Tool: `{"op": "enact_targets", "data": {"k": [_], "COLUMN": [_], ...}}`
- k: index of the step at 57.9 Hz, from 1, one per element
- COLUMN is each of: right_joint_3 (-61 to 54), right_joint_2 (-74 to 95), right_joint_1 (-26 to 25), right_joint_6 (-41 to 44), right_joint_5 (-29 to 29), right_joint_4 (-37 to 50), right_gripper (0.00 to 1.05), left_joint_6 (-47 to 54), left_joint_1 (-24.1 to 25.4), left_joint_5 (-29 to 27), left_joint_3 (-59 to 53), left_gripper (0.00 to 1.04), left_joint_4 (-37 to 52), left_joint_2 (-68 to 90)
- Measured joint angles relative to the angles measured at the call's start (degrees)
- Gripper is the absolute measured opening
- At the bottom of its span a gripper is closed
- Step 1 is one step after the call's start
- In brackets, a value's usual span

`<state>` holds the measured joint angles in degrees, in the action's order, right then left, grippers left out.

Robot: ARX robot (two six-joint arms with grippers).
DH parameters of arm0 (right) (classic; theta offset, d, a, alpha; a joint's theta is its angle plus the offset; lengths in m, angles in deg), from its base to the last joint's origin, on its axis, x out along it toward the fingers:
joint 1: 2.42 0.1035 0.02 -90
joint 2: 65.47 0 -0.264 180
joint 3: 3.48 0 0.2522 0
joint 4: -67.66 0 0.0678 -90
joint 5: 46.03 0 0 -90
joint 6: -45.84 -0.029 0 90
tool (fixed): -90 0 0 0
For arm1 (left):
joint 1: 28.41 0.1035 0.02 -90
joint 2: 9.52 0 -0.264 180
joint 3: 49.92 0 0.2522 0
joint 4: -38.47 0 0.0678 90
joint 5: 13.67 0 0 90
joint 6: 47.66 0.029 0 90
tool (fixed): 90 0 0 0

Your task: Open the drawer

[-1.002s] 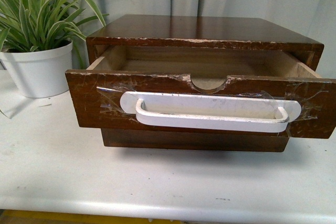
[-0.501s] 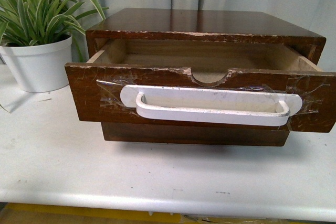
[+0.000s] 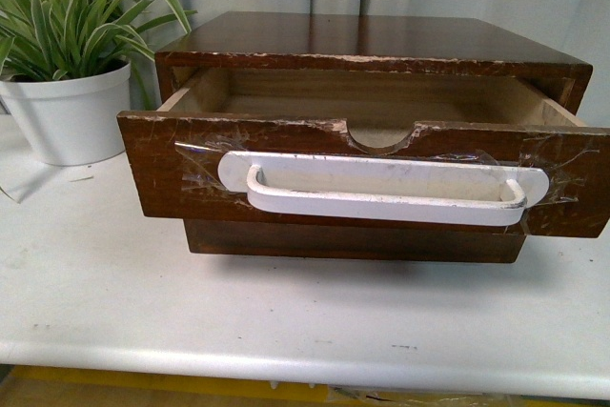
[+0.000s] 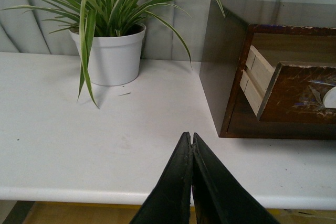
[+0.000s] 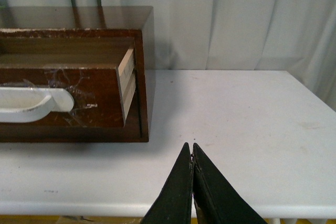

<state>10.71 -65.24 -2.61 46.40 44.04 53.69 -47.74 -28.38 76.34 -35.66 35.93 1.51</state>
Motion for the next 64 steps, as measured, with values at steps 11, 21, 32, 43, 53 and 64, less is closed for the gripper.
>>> {"op": "enact_targets", "data": {"k": [11, 21, 32, 43, 53, 64], "right_joint_3": [0.0, 0.0, 0.0, 0.0, 0.0, 0.0], "right_joint_2": [0.0, 0.0, 0.0, 0.0, 0.0, 0.0], "right_joint_1": [0.0, 0.0, 0.0, 0.0, 0.0, 0.0], "right_joint_6": [0.0, 0.0, 0.0, 0.0, 0.0, 0.0], "right_joint_5": [0.0, 0.0, 0.0, 0.0, 0.0, 0.0], "right_joint_4": [0.0, 0.0, 0.0, 0.0, 0.0, 0.0], "right_gripper": [0.01, 0.01, 0.01, 0.15, 0.49, 0.83], "left_joint_6": [0.0, 0.0, 0.0, 0.0, 0.0, 0.0], "left_joint_1": [0.0, 0.0, 0.0, 0.0, 0.0, 0.0], "left_joint_5": [0.0, 0.0, 0.0, 0.0, 0.0, 0.0], "left_joint_3": [0.0, 0.0, 0.0, 0.0, 0.0, 0.0], "left_gripper": [0.04, 0.04, 0.04, 0.23, 0.58, 0.92], "left_joint_4": [-10.4, -11.1, -11.1, -11.1, -11.1, -11.1], "left_joint_2": [-8.6, -10.7, -10.8, -10.8, -10.8, -10.8]}}
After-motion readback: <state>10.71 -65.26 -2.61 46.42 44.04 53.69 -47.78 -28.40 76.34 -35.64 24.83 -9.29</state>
